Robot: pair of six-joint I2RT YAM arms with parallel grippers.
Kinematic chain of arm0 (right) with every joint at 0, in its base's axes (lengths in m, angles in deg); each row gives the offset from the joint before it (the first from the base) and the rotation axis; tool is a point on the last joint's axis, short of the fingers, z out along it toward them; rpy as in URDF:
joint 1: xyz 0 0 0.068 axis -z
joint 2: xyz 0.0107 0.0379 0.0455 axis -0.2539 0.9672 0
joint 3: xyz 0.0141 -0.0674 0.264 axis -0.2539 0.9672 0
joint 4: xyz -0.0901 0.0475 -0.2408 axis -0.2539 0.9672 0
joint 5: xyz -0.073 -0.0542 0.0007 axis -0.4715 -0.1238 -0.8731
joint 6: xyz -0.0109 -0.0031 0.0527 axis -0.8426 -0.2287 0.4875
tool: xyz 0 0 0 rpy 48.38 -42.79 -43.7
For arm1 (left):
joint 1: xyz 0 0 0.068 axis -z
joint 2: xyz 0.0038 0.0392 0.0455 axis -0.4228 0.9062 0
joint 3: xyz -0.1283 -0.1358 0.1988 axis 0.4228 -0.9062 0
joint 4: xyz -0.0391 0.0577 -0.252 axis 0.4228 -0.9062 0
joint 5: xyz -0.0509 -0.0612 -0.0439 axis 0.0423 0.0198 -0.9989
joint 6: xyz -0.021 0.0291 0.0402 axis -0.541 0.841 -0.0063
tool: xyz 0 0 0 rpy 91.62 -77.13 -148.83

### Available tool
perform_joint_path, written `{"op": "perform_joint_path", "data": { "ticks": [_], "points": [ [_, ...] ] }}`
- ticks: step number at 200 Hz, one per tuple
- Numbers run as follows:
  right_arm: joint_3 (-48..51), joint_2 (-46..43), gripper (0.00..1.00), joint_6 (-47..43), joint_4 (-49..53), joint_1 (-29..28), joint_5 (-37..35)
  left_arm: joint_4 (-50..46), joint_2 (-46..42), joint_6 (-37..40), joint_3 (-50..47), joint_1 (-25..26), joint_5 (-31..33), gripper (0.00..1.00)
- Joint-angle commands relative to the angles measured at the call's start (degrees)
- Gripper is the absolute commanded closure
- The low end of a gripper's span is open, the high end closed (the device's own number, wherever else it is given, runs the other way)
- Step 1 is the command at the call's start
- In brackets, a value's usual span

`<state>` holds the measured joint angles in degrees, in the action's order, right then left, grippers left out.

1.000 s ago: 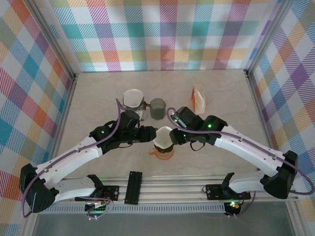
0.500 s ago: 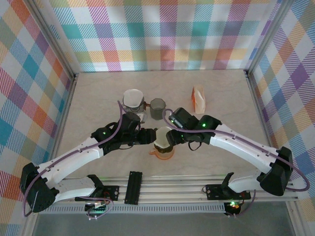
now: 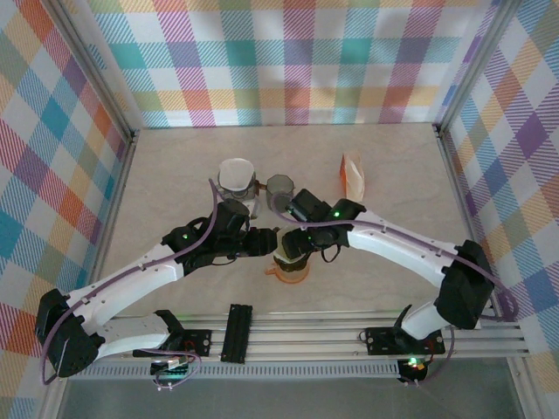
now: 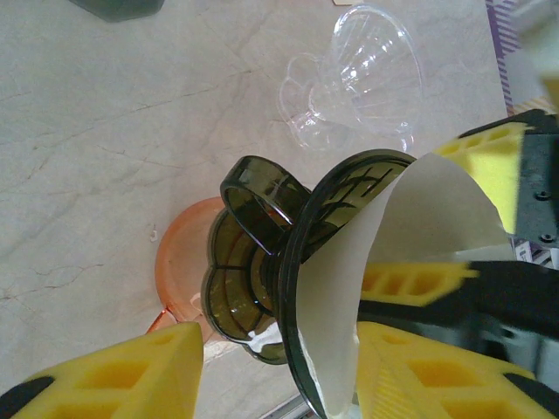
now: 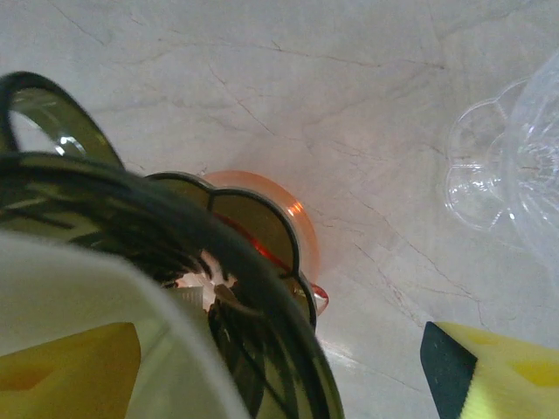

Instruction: Place the coffee filter in the dripper

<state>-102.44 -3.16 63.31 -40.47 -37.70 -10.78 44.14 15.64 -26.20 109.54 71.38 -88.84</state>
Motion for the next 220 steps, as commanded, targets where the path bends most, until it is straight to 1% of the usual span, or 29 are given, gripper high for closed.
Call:
{"op": "perform_joint_path", "data": {
  "ticks": [1, 56, 112, 160, 181, 191, 200, 220],
  "points": [
    [-1.0, 0.2, 0.15, -0.6, -0.8, 0.4, 1.3, 0.5, 0.1, 0.0, -0.6, 0.4, -0.3, 0.52],
    [1.0, 1.4, 0.15, -0.2, -1.9, 0.3, 0.4, 1.8, -0.7, -0.8, -1.2, 0.4, -0.4, 0.52],
    [2.9, 3.4, 0.15, 0.4, -3.7, 0.4, -0.1, 4.3, -1.5, -1.8, -2.2, 0.3, -1.8, 0.46],
    [4.0, 3.3, 0.15, 1.0, -4.1, 0.3, -0.5, 4.9, -0.3, -2.2, -3.1, 0.4, -2.2, 0.48],
    [4.1, 3.0, 0.15, 1.0, -4.1, 0.4, -0.7, 4.7, 0.1, -2.0, -2.9, 0.3, -2.2, 0.5],
    [4.1, 3.0, 0.15, 0.9, -4.1, 0.3, -0.7, 4.6, 0.4, -1.8, -2.8, 0.4, -2.1, 0.54],
    [4.1, 3.0, 0.15, 1.0, -4.2, 0.4, -0.7, 4.4, 0.8, -1.8, -2.6, 0.3, -2.0, 0.59],
    [4.2, 3.0, 0.15, 1.0, -4.2, 0.4, -0.7, 4.2, 1.0, -1.7, -2.4, 0.4, -1.9, 0.75]
  ]
}}
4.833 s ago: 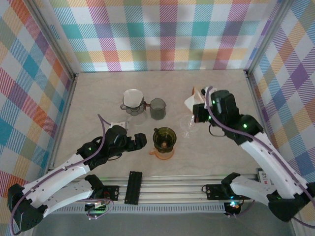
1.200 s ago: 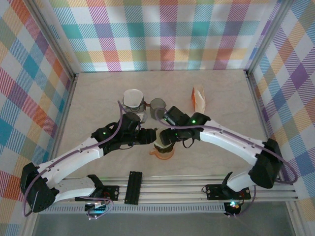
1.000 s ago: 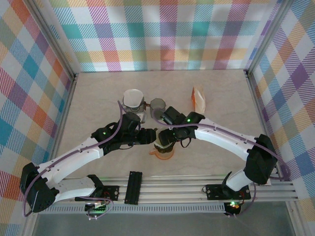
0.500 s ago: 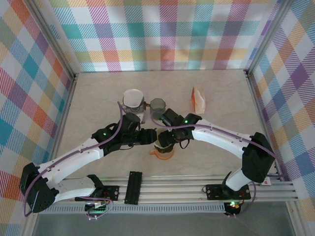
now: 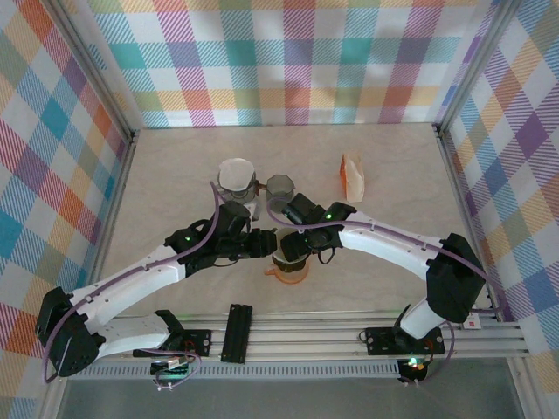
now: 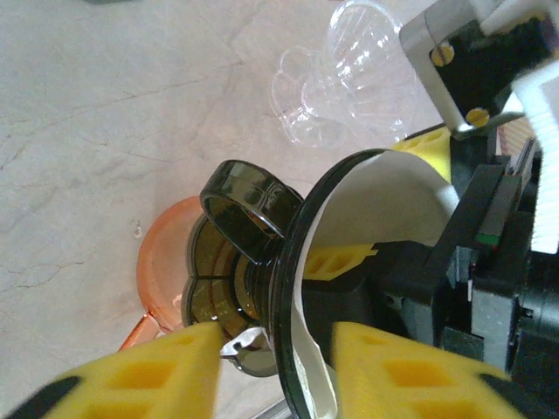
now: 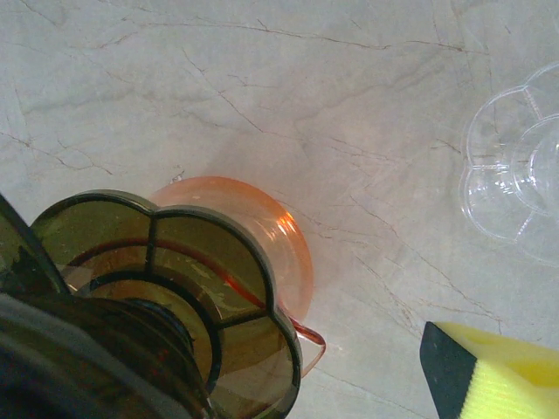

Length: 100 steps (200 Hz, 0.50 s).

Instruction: Place the coffee filter in the dripper

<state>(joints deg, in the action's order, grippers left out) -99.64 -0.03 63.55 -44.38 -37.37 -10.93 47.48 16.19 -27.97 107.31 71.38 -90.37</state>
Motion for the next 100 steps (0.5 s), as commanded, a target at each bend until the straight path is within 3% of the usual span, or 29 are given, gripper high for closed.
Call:
{"op": "perform_joint_path", "data": {
  "ticks": [1, 11, 27, 75, 100],
  "points": [
    [1.4, -0.1, 0.15, 0.8, -0.3, 0.0, -0.6, 0.9, 0.5, 0.1, -0.2, 0.3, -0.4, 0.76],
    [1.5, 0.0, 0.15, 0.8, -0.2, 0.0, -0.7, 0.9, 0.4, 0.1, -0.2, 0.4, -0.5, 0.81],
    [1.4, 0.0, 0.15, 0.9, -0.3, 0.0, -0.7, 0.9, 0.4, 0.0, -0.2, 0.3, -0.7, 0.81],
    [1.2, -0.1, 0.15, 1.0, -0.4, 0.0, -0.6, 0.9, 0.3, 0.0, -0.3, 0.3, -1.1, 0.74],
    [-0.4, -1.5, 0.15, 0.9, 0.1, 0.0, -0.5, 1.0, 0.6, 0.0, -0.5, 0.3, -1.1, 0.75]
  ]
}}
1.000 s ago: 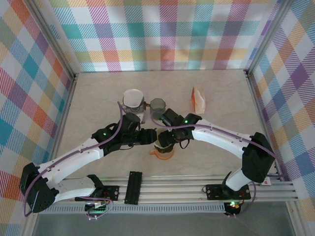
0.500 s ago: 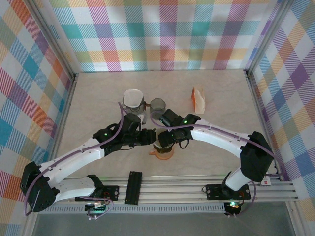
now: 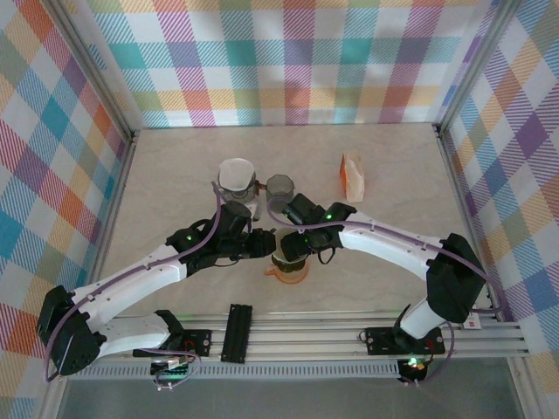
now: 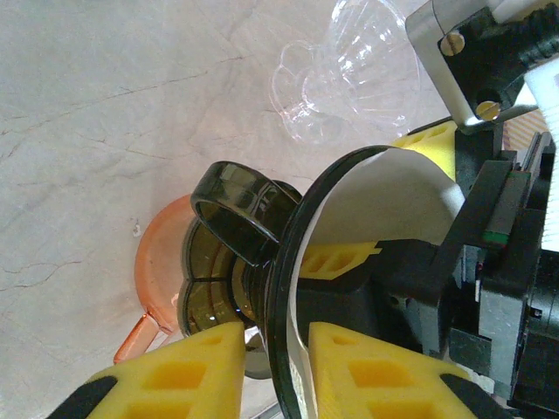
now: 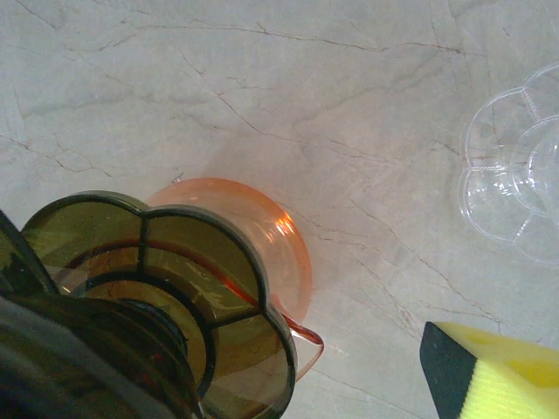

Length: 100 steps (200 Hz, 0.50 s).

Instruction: Place the coffee filter in the dripper

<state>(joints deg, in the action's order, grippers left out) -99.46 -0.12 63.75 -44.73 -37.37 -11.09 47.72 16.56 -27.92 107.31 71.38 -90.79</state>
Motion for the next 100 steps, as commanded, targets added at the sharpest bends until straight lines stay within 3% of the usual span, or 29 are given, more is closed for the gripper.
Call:
{"op": "perform_joint_path", "data": {
  "ticks": [1, 42, 100],
  "points": [
    [-0.6, -1.4, 0.15, 0.7, 0.4, 0.0, -0.2, 0.8, 0.2, 0.0, -0.5, 0.3, -0.7, 0.75],
    [-1.6, -5.0, 0.15, 0.9, 1.1, 0.0, -1.0, 0.9, 0.1, -0.1, -0.6, 0.3, -0.7, 0.75],
    [1.5, -1.7, 0.15, 1.5, -0.1, 0.0, -0.6, 0.9, 0.1, -0.1, -0.7, 0.3, -0.6, 0.75]
  ]
}}
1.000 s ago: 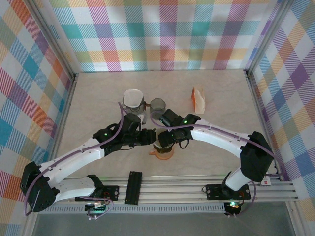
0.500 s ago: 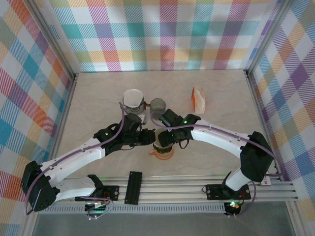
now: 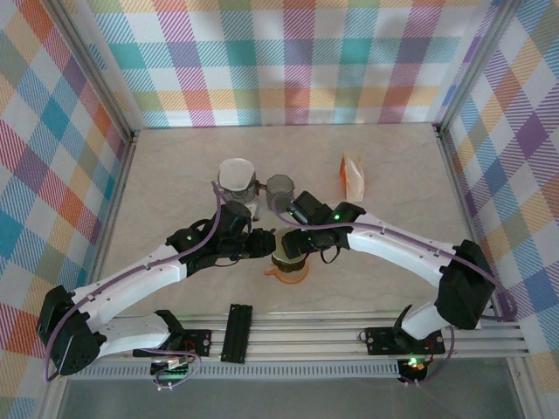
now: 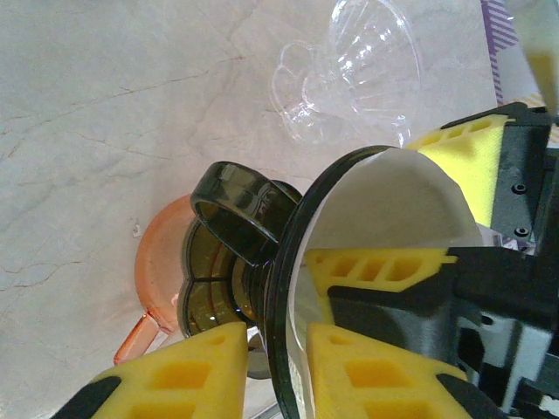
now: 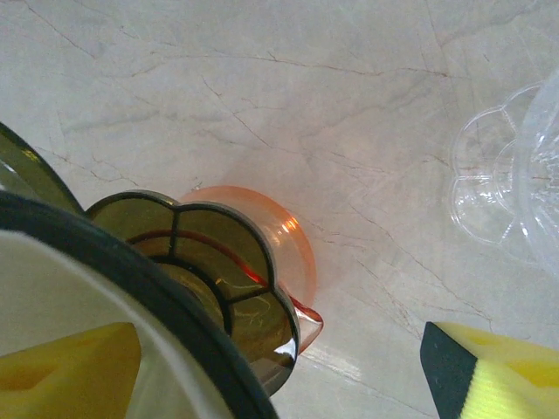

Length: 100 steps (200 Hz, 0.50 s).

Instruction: Place the coffee filter in the dripper

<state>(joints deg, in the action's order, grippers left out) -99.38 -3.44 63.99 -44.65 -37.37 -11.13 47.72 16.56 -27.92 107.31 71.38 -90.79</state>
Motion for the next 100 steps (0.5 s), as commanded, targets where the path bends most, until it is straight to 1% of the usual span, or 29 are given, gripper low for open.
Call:
{"op": "perform_joint_path", "data": {
  "ticks": [1, 57, 100],
  "points": [
    [1.5, 1.7, 0.15, 1.2, -0.2, 0.0, -0.5, 0.9, 0.1, -0.1, -0.7, 0.3, -0.6, 0.75],
    [2.2, 3.4, 0.15, 1.4, -0.5, 0.0, -0.8, 1.4, 0.6, -0.4, -1.0, 0.4, -1.0, 0.75],
    [-0.5, -0.5, 0.15, 0.9, 0.7, 0.0, -1.4, 1.5, 0.5, -0.3, -1.0, 0.3, -0.9, 0.75]
  ]
}}
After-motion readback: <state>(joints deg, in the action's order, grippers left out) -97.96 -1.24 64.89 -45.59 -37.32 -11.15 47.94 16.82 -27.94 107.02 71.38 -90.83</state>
